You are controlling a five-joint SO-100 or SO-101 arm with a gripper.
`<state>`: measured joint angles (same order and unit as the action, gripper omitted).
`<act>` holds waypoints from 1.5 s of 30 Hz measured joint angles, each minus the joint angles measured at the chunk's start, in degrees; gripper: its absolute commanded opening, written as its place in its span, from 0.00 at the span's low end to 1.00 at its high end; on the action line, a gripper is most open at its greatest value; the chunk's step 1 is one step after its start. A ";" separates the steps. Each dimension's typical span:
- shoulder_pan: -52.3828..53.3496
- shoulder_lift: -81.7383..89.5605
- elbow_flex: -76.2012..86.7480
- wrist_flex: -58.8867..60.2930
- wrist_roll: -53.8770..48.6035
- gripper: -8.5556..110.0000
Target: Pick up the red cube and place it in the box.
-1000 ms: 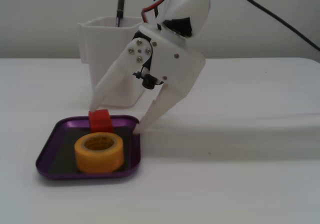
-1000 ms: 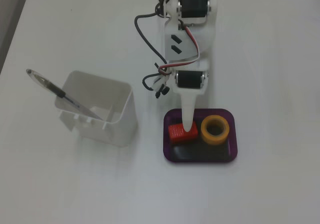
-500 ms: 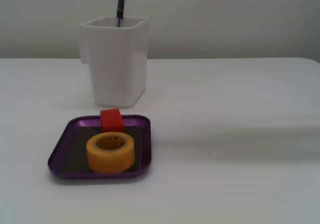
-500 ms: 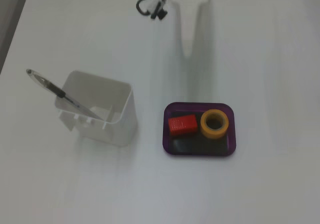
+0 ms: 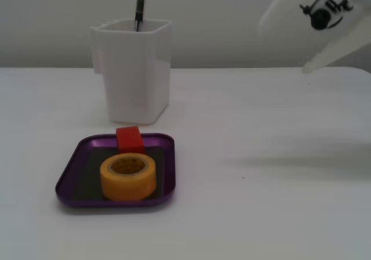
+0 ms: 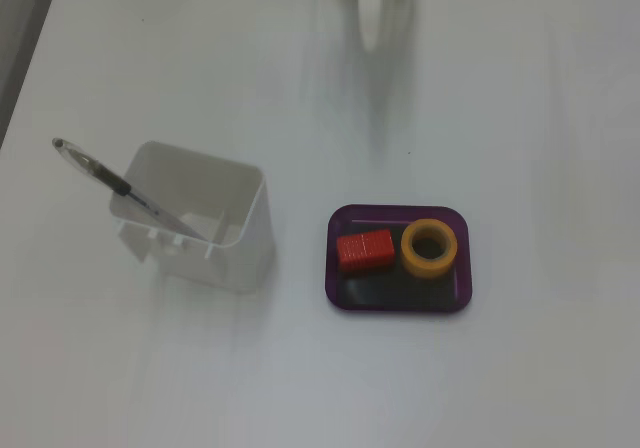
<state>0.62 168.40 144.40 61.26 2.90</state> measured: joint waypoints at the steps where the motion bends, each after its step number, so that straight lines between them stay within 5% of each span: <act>1: -0.18 2.72 3.43 -1.05 0.00 0.26; 19: -0.18 23.82 29.44 1.05 0.53 0.26; 26: -0.18 23.82 30.94 3.25 0.53 0.06; 45: 0.00 23.82 30.94 3.25 0.53 0.09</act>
<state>0.62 192.22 175.34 64.51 3.43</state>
